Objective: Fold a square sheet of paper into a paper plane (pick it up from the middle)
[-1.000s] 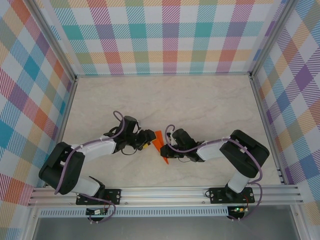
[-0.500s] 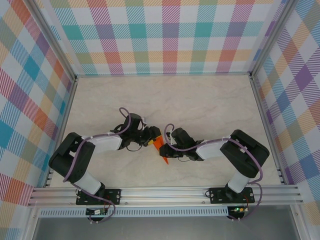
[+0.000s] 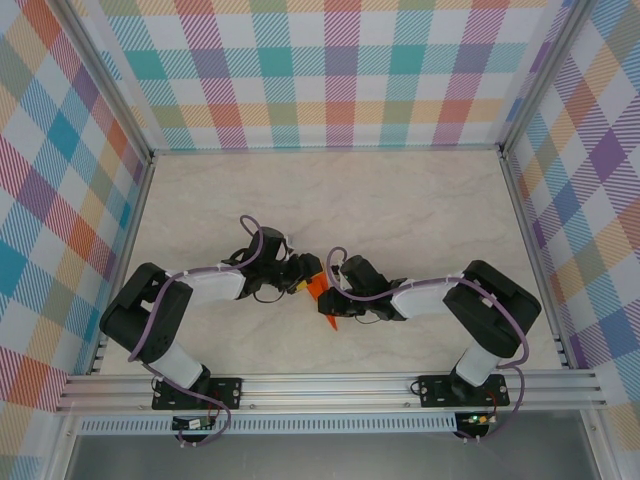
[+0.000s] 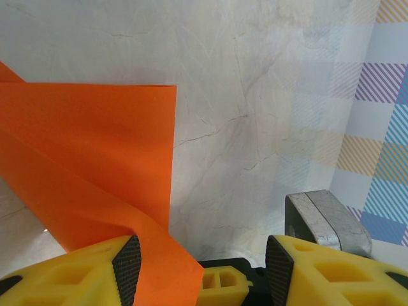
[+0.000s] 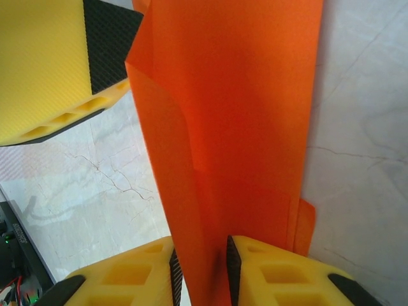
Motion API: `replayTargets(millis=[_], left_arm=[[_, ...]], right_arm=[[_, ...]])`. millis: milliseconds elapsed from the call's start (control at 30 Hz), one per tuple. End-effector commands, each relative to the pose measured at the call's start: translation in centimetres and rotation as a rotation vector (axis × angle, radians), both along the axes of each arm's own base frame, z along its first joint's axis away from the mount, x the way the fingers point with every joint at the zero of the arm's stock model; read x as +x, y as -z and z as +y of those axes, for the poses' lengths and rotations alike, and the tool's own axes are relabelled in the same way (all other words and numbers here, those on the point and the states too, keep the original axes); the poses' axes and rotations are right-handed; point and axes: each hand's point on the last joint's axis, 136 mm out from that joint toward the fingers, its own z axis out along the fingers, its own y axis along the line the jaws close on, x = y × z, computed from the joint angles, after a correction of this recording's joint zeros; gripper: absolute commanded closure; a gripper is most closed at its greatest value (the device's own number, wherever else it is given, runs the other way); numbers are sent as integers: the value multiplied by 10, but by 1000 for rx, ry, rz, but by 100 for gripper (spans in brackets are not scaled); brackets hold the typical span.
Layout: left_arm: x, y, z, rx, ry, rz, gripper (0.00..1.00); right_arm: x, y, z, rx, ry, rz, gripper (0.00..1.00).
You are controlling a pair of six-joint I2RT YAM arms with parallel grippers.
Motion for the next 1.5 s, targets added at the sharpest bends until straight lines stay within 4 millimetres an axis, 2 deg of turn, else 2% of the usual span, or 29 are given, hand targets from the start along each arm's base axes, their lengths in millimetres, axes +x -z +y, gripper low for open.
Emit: replayTargets(millis=[0,200,333,433,733,900,1167,1333,1467], left_arm=[[1,-7,-5,1,26,-27,44],[1,-7,-6,2,31,-29,44],[1,-7,-7,-2,37,-29,44],[0,-13,-8,-11,39,-38,43],[-3,-41,3,0,13,-106,37],[-8,-42,6,-8,11,-111,37],[-24,-44,-12,-59,121,-141,37],[-27,-40,-21,-73,154,-152,37],[-27,-35,-29,-68,177,-146,37]], right_arm=[[-12,5,-9,-28,17,62,71],[-10,0,-8,-8,30,65,69],[-10,3,-8,8,30,83,77],[-11,6,-8,33,36,108,83],[-15,15,-18,55,71,184,84],[-19,27,-22,38,87,273,85],[-25,52,-26,-41,103,416,87],[-27,55,-28,-61,103,434,87],[-25,50,-28,-73,97,421,87]])
